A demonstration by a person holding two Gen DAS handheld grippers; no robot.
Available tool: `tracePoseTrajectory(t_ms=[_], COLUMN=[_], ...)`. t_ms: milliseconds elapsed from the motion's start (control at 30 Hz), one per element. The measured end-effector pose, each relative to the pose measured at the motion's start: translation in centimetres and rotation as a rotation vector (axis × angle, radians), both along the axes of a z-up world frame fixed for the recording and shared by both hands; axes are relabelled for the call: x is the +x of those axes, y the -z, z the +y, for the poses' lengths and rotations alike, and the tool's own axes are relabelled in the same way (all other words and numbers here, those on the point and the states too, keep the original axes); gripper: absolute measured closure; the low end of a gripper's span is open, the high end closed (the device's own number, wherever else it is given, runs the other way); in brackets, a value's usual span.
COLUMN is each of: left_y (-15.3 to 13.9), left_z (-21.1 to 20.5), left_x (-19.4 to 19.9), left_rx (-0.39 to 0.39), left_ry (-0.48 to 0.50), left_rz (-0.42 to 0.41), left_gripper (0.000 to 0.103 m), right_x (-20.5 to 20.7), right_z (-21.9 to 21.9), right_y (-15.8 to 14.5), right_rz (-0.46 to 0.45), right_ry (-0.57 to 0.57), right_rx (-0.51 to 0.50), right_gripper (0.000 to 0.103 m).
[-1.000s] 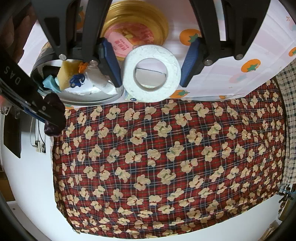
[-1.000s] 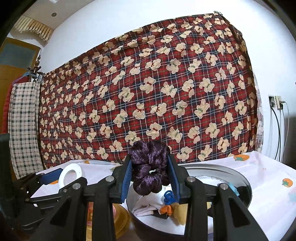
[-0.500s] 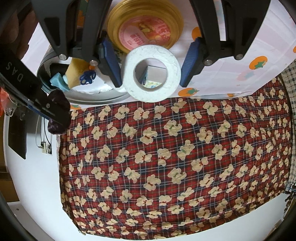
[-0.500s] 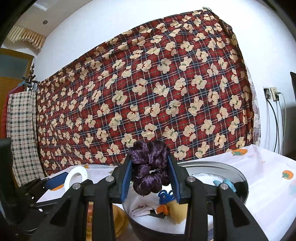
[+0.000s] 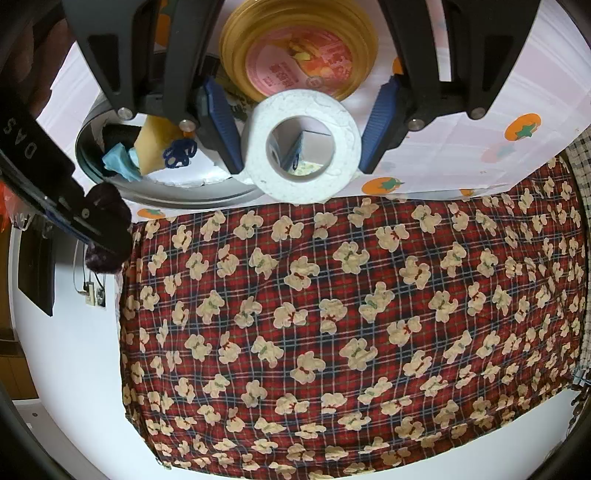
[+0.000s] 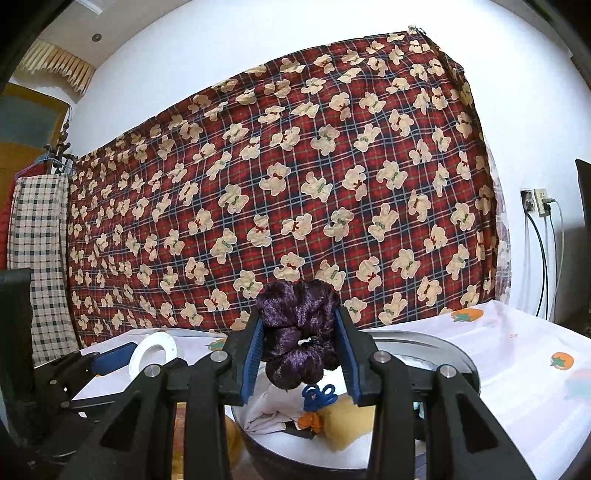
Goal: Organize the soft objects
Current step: 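Lift and carry the scrunchie and tape roll over the tin with both tools, then lower the tape roll and scrunchie into the tin and open both tools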
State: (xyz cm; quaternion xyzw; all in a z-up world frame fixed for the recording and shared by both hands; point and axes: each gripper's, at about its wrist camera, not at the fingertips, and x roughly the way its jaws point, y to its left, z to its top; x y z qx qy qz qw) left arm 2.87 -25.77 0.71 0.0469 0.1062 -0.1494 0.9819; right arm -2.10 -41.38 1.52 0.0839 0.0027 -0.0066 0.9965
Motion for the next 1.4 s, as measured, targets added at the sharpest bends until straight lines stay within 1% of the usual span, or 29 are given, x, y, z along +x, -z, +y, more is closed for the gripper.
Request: tracePoseTrajectory(t_ms=[333,633,900,967,1167,1400], left_y=[-0.1,-0.9,-2.6,-2.9,-3.4,-3.6], left_z=[-0.9,-2.1,-2.6,-2.9,-4.1,-4.8], left_x=[0.1,0.4,1.5,1.9,3.4,4.8], left_rx=[0.003,0.008,-0.002,0.001,0.023,0.036], left_ry=[0.018,0.046,0.063,0.073,0.098,0.102], left_rz=[0.001,0.011,0.035,0.052,0.105,0.133], left_gripper=[0.039,0.039,0.039,0.039,0.039,0.039], right_x=[-0.1,-0.1,0.1,0.3,1.8,3.8], right_z=[-0.9,-1.6,-2.4,-2.3,-2.6,-3.8], right_y=[0.0,-0.2,-2.1,-2.5,-3.2,-4.0], right_rz=[0.010,0.012,0.002,0.004,0.036,0.091], right_ry=[0.017,0.031,0.041,0.037,0.017,0.014], right_rx=[-0.017,-0.040,-0.086,-0.100,-0.107,-0.100], right_gripper=[0.063,0.063,0.063,0.063,0.063,0.063])
